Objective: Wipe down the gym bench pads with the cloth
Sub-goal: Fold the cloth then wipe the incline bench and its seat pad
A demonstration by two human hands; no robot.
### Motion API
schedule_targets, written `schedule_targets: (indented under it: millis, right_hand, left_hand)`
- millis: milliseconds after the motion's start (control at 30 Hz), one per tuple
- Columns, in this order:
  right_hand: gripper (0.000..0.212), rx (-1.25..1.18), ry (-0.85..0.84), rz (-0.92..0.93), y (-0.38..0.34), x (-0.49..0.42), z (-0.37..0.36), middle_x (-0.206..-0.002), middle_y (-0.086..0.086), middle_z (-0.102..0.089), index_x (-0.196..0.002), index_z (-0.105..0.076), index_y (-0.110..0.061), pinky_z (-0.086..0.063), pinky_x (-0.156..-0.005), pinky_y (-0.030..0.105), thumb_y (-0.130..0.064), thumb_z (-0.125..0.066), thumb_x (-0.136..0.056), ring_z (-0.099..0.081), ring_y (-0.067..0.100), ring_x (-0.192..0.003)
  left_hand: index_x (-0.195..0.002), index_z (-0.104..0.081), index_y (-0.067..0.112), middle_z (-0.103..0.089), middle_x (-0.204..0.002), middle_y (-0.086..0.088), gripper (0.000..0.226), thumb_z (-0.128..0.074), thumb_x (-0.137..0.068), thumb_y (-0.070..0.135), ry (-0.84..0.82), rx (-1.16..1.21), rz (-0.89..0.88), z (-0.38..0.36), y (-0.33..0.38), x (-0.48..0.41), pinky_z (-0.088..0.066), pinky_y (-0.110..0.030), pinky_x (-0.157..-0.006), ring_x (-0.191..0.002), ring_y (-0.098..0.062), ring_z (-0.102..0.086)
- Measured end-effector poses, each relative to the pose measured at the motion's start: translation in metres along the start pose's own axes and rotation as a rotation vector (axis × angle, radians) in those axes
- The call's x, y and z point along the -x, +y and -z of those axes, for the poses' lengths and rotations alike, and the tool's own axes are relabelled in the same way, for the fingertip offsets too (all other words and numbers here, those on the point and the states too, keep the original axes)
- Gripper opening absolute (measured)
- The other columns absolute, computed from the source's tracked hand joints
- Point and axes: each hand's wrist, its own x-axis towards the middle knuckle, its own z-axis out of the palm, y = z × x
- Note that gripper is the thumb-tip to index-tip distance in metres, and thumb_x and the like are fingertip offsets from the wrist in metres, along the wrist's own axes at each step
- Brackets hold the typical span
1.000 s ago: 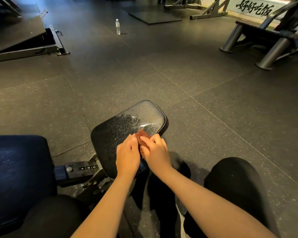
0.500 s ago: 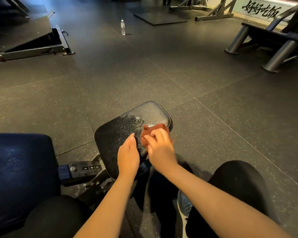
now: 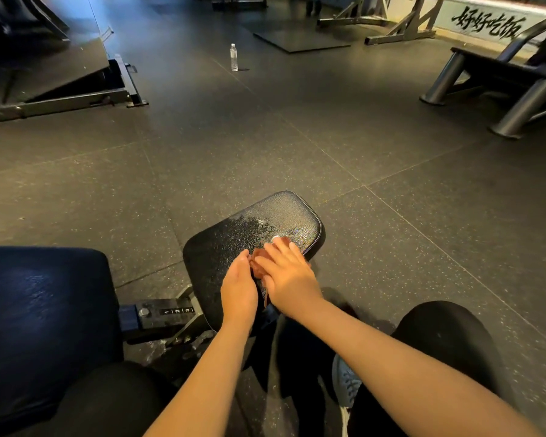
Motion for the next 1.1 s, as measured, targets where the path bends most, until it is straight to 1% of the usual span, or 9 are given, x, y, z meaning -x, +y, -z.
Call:
schedule_targets:
  millis: [67, 167, 267, 400, 500, 600, 733, 933, 1100]
  right_hand:
    - [0.038, 0.047, -0.026, 0.091, 0.012, -0.001, 0.006, -0.133, 0.010, -0.063, -0.115, -0.071, -0.018, -0.035, -0.114, 0.051, -0.027, -0.051, -0.084, -0.051, 0.033, -0.133]
    - [0.044, 0.084, -0.060, -0.002, 0.022, -0.016, 0.029, -0.136, 0.008, -0.058, -0.125, -0.064, -0.019, -0.024, -0.116, 0.052, -0.031, -0.043, -0.088, -0.044, 0.034, -0.137]
    - [0.045, 0.065, -0.005, -0.154, 0.008, -0.017, 0.022, -0.147, 0.013, -0.048, -0.135, -0.057, -0.014, -0.015, -0.121, 0.053, -0.026, -0.046, -0.093, -0.030, 0.038, -0.146]
    - [0.048, -0.033, -0.030, -0.026, -0.008, -0.004, -0.002, -0.140, 0.020, -0.056, -0.130, -0.063, -0.006, -0.030, -0.114, 0.056, -0.029, -0.042, -0.092, -0.045, 0.041, -0.137]
    - [0.047, -0.193, -0.066, -0.026, 0.003, -0.011, 0.016, -0.149, 0.019, -0.048, -0.142, -0.053, -0.004, -0.024, -0.121, 0.046, -0.022, -0.046, -0.099, -0.036, 0.035, -0.144]
    - [0.043, -0.296, 0.010, -0.102, 0.024, -0.020, 0.033, -0.155, 0.010, -0.043, -0.144, -0.051, -0.008, -0.010, -0.121, 0.023, -0.017, -0.049, -0.102, -0.025, 0.023, -0.150]
    - [0.040, -0.306, 0.127, -0.292, 0.039, -0.011, 0.028, -0.158, 0.010, -0.036, -0.140, -0.055, -0.007, -0.011, -0.124, 0.031, -0.018, -0.046, -0.102, -0.017, 0.022, -0.152]
    - [0.031, -0.512, 0.351, -0.492, 0.037, -0.017, 0.033, -0.139, 0.009, -0.059, -0.124, -0.067, -0.004, -0.019, -0.115, 0.017, -0.008, -0.048, -0.100, -0.040, 0.021, -0.141]
    - [0.033, -0.409, 0.308, -0.459, 0.025, -0.017, 0.024, -0.135, 0.011, -0.060, -0.121, -0.069, -0.004, -0.013, -0.116, 0.013, -0.008, -0.045, -0.099, -0.035, 0.024, -0.144]
  left_hand:
    - [-0.134, -0.061, 0.032, -0.061, -0.134, 0.009, 0.040, -0.030, -0.108, 0.034, -0.020, -0.012, -0.031, -0.001, 0.002, 0.004, -0.034, -0.019, -0.093, -0.111, 0.003, -0.053]
    - [-0.122, -0.062, 0.041, -0.062, -0.123, 0.013, 0.037, -0.030, -0.109, 0.026, -0.056, -0.075, -0.115, -0.003, 0.004, 0.011, -0.030, -0.002, -0.085, -0.097, 0.023, -0.048]
    - [-0.143, -0.055, 0.026, -0.054, -0.144, 0.011, 0.040, -0.035, -0.108, 0.029, -0.054, -0.072, -0.121, 0.000, -0.005, 0.007, -0.027, -0.012, -0.101, -0.122, 0.009, -0.043]
    - [-0.126, -0.063, 0.034, -0.060, -0.129, 0.016, 0.031, -0.042, -0.106, 0.021, 0.016, 0.068, -0.137, 0.004, -0.008, 0.008, -0.035, -0.007, -0.094, -0.111, 0.015, -0.052]
    - [-0.128, -0.065, 0.029, -0.059, -0.135, 0.012, 0.032, -0.044, -0.105, 0.020, 0.020, 0.095, -0.159, -0.004, -0.006, 0.007, -0.037, -0.020, -0.109, -0.122, 0.008, -0.051]
    - [-0.146, -0.052, 0.022, -0.039, -0.159, 0.001, 0.047, -0.037, -0.103, 0.037, -0.062, -0.093, -0.225, -0.019, -0.005, 0.002, -0.022, -0.033, -0.122, -0.145, -0.011, -0.035]
    - [-0.158, -0.028, 0.017, -0.019, -0.167, -0.005, 0.076, -0.028, -0.094, 0.059, -0.059, -0.401, -0.309, -0.033, -0.008, -0.005, -0.010, -0.036, -0.122, -0.150, -0.022, -0.018]
    - [-0.152, -0.038, 0.009, -0.029, -0.162, -0.007, 0.056, -0.044, -0.100, 0.028, -0.214, -0.410, -0.566, -0.050, 0.000, -0.012, -0.010, -0.028, -0.123, -0.150, -0.017, -0.019]
    - [-0.143, -0.052, 0.022, -0.045, -0.154, 0.004, 0.044, -0.048, -0.099, 0.014, -0.114, -0.522, -0.638, -0.040, -0.005, -0.030, -0.020, -0.046, -0.122, -0.146, -0.010, -0.033]
